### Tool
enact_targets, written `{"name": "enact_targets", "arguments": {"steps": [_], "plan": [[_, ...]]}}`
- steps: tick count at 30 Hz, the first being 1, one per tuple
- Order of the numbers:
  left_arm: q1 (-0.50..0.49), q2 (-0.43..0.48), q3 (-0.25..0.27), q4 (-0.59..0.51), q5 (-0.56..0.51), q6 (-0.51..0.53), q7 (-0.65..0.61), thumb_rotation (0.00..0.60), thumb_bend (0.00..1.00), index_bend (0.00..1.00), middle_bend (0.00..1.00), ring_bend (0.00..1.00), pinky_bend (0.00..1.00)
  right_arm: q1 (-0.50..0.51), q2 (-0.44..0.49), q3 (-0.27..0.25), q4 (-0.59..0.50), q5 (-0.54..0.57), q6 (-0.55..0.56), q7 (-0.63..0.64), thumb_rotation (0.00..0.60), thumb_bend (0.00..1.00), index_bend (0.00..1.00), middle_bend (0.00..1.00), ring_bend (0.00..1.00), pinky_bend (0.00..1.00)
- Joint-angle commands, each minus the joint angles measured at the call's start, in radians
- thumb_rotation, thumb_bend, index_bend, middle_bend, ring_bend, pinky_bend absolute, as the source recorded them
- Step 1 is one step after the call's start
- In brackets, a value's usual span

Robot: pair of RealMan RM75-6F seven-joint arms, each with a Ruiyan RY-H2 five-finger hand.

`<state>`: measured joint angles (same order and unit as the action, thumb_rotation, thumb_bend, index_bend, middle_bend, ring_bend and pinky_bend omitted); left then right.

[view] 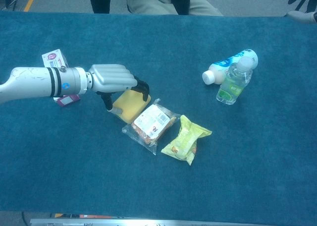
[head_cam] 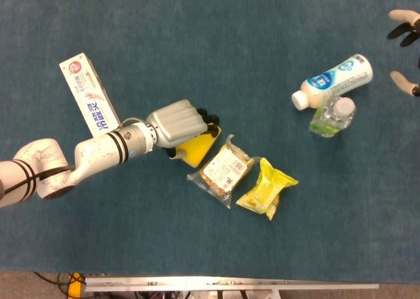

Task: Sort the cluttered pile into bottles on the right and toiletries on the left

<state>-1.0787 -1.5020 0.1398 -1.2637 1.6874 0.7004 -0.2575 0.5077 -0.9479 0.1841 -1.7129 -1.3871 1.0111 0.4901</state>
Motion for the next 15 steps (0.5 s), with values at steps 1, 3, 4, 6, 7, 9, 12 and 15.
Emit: {"name": "enact_targets", "arguments": {"steps": [1, 3, 4, 6, 7, 9, 12, 15], "plan": [[0.004, 0.005, 0.001, 0.003, 0.0, 0.007, -0.004, 0.6, 0.34, 0.36, 0.21, 0.3, 0.56, -0.001, 0.0, 0.001, -0.001, 0.001, 0.001, 0.001, 0.6, 0.28, 0.16, 0.34, 0.36, 0.55], [0.005, 0.012, 0.003, 0.003, 0.0, 0.009, -0.006, 0.6, 0.35, 0.36, 0.21, 0.31, 0.57, -0.001, 0.0, 0.001, -0.002, 0.002, 0.002, 0.0, 0.6, 0.28, 0.16, 0.34, 0.36, 0.55], [0.007, 0.016, 0.004, 0.002, 0.0, 0.012, -0.008, 0.6, 0.35, 0.37, 0.22, 0.31, 0.57, -0.001, 0.0, 0.002, -0.003, 0.002, 0.002, 0.0, 0.6, 0.28, 0.16, 0.34, 0.36, 0.55], [0.008, 0.024, 0.007, 0.0, 0.001, 0.013, -0.01, 0.6, 0.36, 0.37, 0.22, 0.32, 0.57, 0.0, 0.0, 0.002, -0.004, 0.002, 0.002, -0.002, 0.6, 0.28, 0.16, 0.34, 0.36, 0.55], [0.009, 0.028, 0.007, -0.001, 0.001, 0.015, -0.01, 0.6, 0.36, 0.37, 0.22, 0.32, 0.57, 0.0, 0.0, 0.003, -0.005, 0.003, 0.002, -0.003, 0.6, 0.28, 0.16, 0.34, 0.36, 0.55], [0.011, 0.038, 0.01, -0.003, 0.002, 0.019, -0.009, 0.6, 0.36, 0.37, 0.23, 0.32, 0.57, 0.0, 0.0, 0.004, -0.007, 0.004, 0.002, -0.005, 0.6, 0.28, 0.16, 0.34, 0.36, 0.55], [0.014, 0.056, 0.013, -0.008, 0.001, 0.021, -0.004, 0.6, 0.36, 0.37, 0.23, 0.32, 0.57, 0.0, 0.0, 0.005, -0.011, 0.006, 0.003, -0.008, 0.6, 0.28, 0.16, 0.34, 0.36, 0.55], [0.019, 0.077, 0.017, -0.012, -0.001, 0.022, 0.004, 0.6, 0.36, 0.37, 0.23, 0.32, 0.57, 0.0, 0.0, 0.006, -0.013, 0.008, 0.004, -0.011, 0.6, 0.28, 0.16, 0.34, 0.36, 0.55]]}}
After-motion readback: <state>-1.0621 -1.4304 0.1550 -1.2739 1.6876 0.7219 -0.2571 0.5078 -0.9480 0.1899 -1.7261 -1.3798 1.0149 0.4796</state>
